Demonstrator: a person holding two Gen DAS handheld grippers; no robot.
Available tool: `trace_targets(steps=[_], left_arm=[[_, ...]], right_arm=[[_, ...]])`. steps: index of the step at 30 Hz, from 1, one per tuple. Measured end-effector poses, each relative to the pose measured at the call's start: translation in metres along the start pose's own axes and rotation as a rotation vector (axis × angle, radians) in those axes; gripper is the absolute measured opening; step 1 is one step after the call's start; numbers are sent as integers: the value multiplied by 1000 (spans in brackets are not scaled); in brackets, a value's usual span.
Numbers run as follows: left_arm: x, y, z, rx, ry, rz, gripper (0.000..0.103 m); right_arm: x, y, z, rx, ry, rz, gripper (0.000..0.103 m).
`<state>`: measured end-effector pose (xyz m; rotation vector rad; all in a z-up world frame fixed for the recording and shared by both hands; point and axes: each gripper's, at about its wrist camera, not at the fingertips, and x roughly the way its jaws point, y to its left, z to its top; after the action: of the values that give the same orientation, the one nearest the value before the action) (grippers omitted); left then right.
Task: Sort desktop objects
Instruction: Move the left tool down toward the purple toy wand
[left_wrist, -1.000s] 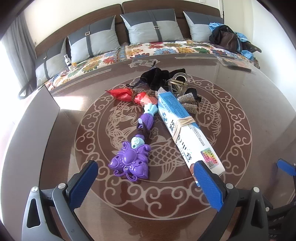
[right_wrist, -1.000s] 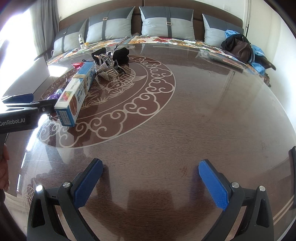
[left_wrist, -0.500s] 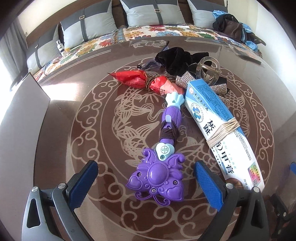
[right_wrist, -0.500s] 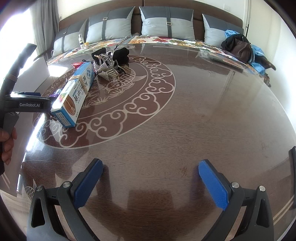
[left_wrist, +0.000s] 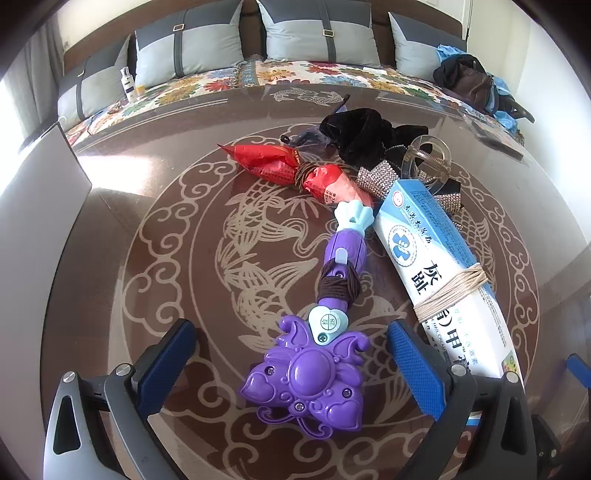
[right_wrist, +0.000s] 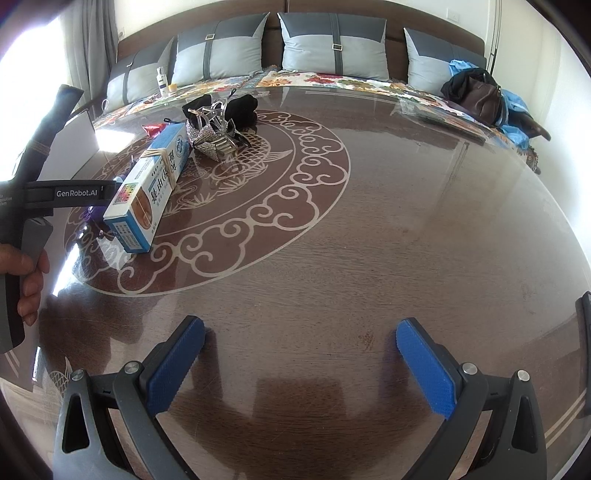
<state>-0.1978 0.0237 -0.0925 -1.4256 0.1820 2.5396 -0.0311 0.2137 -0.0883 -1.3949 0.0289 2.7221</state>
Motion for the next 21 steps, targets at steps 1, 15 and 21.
trace_targets(steps=[1, 15, 21], left_arm=[[0, 0, 0, 0, -1, 0, 103], [1, 0, 1, -3, -3, 0, 103], [1, 0, 2, -24, 9, 12, 103]], right_arm=[[0, 0, 0, 0, 0, 0, 103], [0, 0, 0, 0, 0, 0, 103], [0, 0, 0, 0, 0, 0, 103]])
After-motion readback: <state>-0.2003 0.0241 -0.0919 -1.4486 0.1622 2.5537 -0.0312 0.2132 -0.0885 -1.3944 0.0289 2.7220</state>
